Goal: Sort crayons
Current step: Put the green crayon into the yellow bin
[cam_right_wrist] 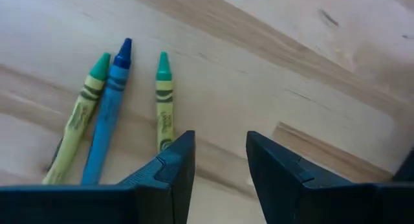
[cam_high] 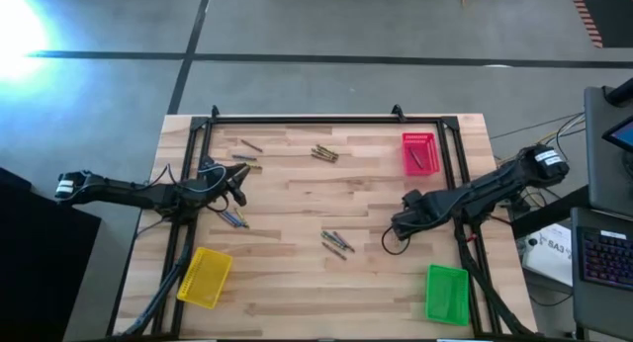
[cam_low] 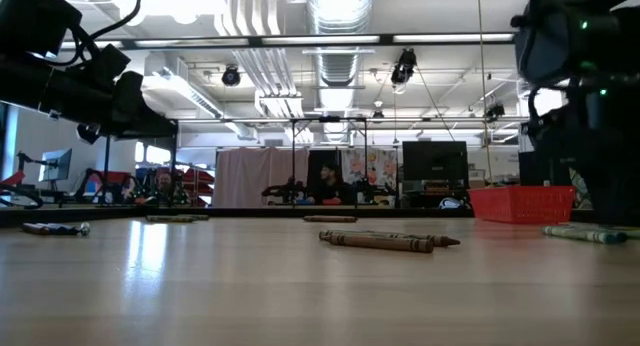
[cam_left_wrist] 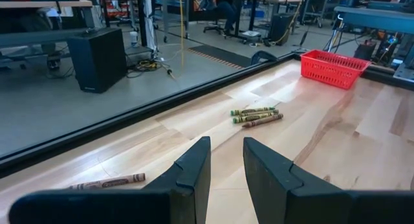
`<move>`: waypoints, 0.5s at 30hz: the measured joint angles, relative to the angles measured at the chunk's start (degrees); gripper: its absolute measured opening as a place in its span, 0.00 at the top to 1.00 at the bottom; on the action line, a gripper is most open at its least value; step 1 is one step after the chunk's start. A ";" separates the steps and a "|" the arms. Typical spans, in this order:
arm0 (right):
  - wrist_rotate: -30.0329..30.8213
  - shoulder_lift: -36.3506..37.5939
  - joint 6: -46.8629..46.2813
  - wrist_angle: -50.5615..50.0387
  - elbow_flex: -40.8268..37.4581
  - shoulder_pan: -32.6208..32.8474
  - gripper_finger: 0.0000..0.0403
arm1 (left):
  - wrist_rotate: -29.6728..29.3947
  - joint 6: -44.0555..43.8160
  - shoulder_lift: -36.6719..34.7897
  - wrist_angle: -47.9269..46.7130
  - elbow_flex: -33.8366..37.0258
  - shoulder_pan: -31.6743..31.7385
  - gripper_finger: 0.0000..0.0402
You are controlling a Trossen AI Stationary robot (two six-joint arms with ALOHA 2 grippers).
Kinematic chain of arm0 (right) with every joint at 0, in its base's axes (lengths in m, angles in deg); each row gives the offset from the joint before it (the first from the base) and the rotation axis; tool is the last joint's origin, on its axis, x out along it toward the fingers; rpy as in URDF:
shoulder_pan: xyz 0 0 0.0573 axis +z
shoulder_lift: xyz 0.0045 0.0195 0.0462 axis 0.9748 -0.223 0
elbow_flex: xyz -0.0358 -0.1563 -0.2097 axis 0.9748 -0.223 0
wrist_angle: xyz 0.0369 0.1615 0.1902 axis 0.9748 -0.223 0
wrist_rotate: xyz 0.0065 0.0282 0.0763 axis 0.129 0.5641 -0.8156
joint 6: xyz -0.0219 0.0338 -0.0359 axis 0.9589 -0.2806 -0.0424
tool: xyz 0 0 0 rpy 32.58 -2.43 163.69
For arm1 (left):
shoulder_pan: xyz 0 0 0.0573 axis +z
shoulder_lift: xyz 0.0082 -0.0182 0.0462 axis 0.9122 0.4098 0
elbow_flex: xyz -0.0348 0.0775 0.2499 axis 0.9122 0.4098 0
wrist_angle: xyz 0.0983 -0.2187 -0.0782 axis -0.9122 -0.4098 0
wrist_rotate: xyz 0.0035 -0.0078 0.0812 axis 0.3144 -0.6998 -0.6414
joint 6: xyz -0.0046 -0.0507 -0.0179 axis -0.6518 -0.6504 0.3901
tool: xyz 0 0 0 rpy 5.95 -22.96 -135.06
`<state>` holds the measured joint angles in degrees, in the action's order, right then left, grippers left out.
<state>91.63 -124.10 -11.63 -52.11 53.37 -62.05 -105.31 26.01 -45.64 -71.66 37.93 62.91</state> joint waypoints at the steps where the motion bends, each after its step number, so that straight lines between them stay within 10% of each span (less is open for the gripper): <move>1: 0.12 1.31 -0.09 -0.03 0.00 -0.01 0.67 | 0.00 -0.03 0.00 0.00 -0.01 0.00 0.81; 15: -0.31 1.23 -0.85 4.84 0.00 3.45 0.70 | 0.00 -0.16 0.23 -0.09 -0.01 0.01 0.81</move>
<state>91.32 -122.87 -12.48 -47.27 53.37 -58.59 -105.31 25.84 -45.41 -71.75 37.92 62.92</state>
